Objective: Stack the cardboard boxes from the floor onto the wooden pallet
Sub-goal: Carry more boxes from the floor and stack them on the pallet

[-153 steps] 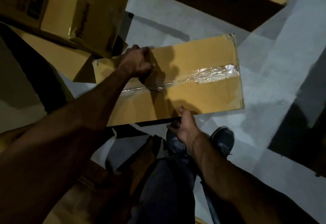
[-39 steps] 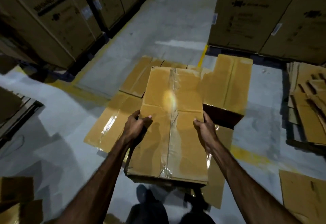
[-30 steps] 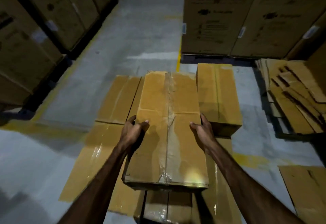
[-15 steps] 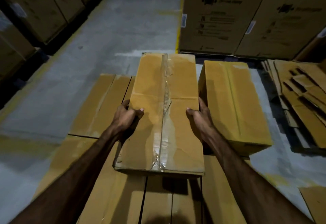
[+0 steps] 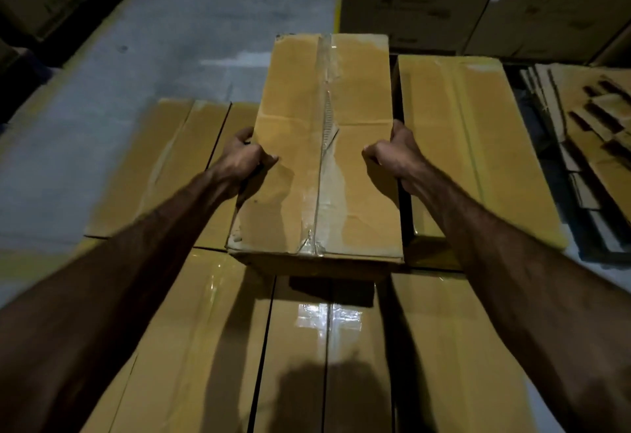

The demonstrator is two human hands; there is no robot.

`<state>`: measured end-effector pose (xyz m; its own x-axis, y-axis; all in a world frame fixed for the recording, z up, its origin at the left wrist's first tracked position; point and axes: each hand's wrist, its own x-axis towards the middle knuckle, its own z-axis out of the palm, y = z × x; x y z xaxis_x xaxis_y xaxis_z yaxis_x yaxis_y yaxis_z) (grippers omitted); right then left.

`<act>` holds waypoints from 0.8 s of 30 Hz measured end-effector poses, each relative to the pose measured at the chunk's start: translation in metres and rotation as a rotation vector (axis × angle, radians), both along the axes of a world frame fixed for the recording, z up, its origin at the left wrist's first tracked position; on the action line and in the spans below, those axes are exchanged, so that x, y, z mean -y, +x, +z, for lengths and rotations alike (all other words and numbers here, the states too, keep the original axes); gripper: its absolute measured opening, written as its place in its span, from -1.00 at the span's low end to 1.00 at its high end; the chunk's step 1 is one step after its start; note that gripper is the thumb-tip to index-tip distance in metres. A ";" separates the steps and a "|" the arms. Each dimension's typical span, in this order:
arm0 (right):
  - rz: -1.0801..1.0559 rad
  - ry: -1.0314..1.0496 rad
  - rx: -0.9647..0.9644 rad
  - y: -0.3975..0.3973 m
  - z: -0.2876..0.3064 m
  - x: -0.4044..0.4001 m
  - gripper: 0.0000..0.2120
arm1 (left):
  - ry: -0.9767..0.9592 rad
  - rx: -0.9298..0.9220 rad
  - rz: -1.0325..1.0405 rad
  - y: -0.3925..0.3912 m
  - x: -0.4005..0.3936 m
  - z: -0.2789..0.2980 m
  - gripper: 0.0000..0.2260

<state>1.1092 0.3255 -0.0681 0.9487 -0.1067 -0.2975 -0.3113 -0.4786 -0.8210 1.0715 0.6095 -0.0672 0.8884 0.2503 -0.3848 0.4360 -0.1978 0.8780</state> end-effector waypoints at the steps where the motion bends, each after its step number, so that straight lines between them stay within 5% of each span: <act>1: 0.008 -0.020 -0.003 0.005 -0.002 -0.002 -0.21 | -0.024 -0.013 0.001 0.004 -0.002 -0.004 -0.57; 6: 0.013 -0.129 -0.030 0.024 -0.016 0.004 -0.49 | -0.064 -0.030 -0.016 0.017 -0.004 -0.013 -0.54; 14: 0.005 -0.121 0.006 0.031 -0.025 0.013 -0.25 | -0.114 -0.013 -0.071 0.025 0.007 -0.025 -0.50; 24: 0.035 -0.216 0.042 0.044 -0.032 0.026 -0.38 | -0.104 0.008 -0.067 0.044 0.007 -0.055 -0.44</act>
<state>1.1531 0.2990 -0.1005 0.9641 -0.1309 -0.2311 -0.2591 -0.6547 -0.7101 1.1151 0.6023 -0.1222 0.9051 0.1492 -0.3981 0.4174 -0.1335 0.8989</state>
